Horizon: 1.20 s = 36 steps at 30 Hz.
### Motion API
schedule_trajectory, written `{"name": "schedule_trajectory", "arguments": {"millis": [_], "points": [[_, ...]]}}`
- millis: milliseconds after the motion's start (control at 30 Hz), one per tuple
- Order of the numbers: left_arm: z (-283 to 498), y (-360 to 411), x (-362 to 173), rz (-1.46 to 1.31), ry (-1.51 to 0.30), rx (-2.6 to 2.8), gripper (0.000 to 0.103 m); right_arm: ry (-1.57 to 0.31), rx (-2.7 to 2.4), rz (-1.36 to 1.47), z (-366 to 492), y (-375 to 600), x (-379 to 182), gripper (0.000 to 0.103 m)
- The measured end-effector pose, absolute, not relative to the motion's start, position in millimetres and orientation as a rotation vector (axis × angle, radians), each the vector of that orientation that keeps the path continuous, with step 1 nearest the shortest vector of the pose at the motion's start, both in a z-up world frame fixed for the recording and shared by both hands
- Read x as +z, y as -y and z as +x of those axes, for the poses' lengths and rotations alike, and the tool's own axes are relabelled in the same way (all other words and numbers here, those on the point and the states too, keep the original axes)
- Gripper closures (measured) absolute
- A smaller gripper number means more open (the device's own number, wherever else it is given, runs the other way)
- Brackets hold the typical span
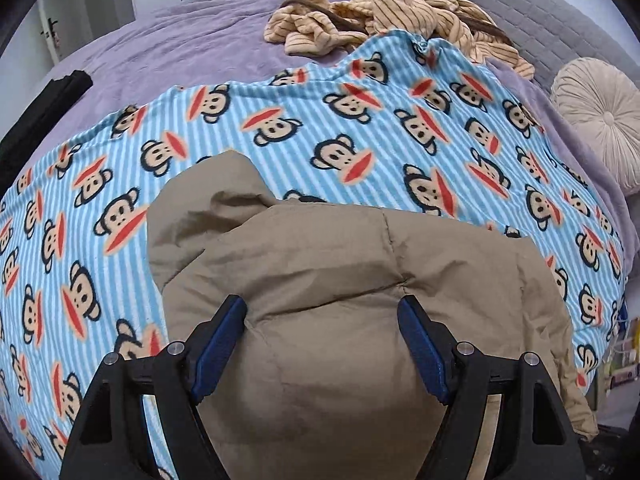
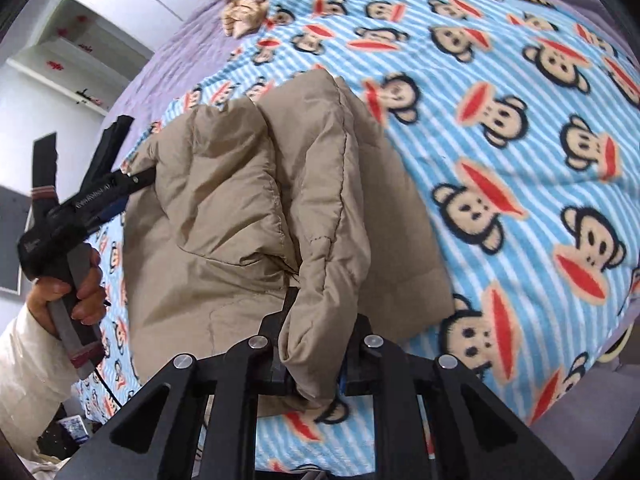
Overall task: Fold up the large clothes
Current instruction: 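Press the folded jacket bundle down with both tools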
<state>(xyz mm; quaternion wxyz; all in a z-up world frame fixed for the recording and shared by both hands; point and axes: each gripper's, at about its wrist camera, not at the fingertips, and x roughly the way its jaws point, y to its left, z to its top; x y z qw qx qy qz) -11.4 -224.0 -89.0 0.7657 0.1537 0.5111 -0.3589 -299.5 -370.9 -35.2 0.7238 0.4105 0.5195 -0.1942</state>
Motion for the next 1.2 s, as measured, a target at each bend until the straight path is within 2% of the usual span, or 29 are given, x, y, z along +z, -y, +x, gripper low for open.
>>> {"name": "schedule_trajectory", "arguments": {"millis": [67, 133, 300, 400, 600, 633, 667, 700, 833, 867, 900, 967, 1067, 1200], "points": [[-15, 229, -89, 0.349, -1.107, -0.773, 0.025, -1.129, -0.414, 1.006, -312, 385, -42, 0.086], [-14, 230, -91, 0.343, -1.116, -0.764, 0.025, -1.095, -0.424, 1.030, -322, 399, -30, 0.080], [-14, 230, -94, 0.336, -1.123, -0.749, 0.025, -0.951, -0.444, 0.958, -328, 437, 17, 0.048], [-14, 231, -94, 0.333, -1.120, -0.735, 0.025, -0.948, -0.302, 1.011, -300, 455, 14, 0.035], [-16, 234, -94, 0.340, -1.120, -0.707, 0.025, -1.055, -0.119, 1.111, -211, 458, -49, 0.034], [-18, 236, -94, 0.343, -1.119, -0.699, 0.025, -1.073, -0.120, 1.137, -201, 458, -59, 0.035], [-20, 239, -94, 0.342, -1.121, -0.696, 0.025, -1.085, -0.131, 1.144, -193, 458, -67, 0.054], [-24, 243, -94, 0.344, -1.121, -0.704, 0.025, -1.103, -0.142, 1.117, -188, 457, -69, 0.083], [-51, 267, -101, 0.411, -1.089, -0.723, 0.025, -1.182, -0.225, 0.919, -194, 453, -75, 0.086], [-56, 272, -103, 0.437, -1.078, -0.721, 0.022, -1.205, -0.241, 0.893, -200, 456, -81, 0.086], [-59, 276, -105, 0.459, -1.072, -0.720, 0.019, -1.219, -0.251, 0.897, -205, 458, -90, 0.090], [-61, 276, -102, 0.469, -1.072, -0.713, 0.019, -1.215, -0.247, 0.969, -215, 466, -107, 0.090], [-59, 257, -85, 0.426, -1.091, -0.725, 0.019, -1.195, -0.217, 1.039, -219, 474, -122, 0.090], [-65, 207, -59, 0.375, -1.096, -0.714, 0.019, -1.203, -0.209, 0.984, -215, 469, -122, 0.090]]}}
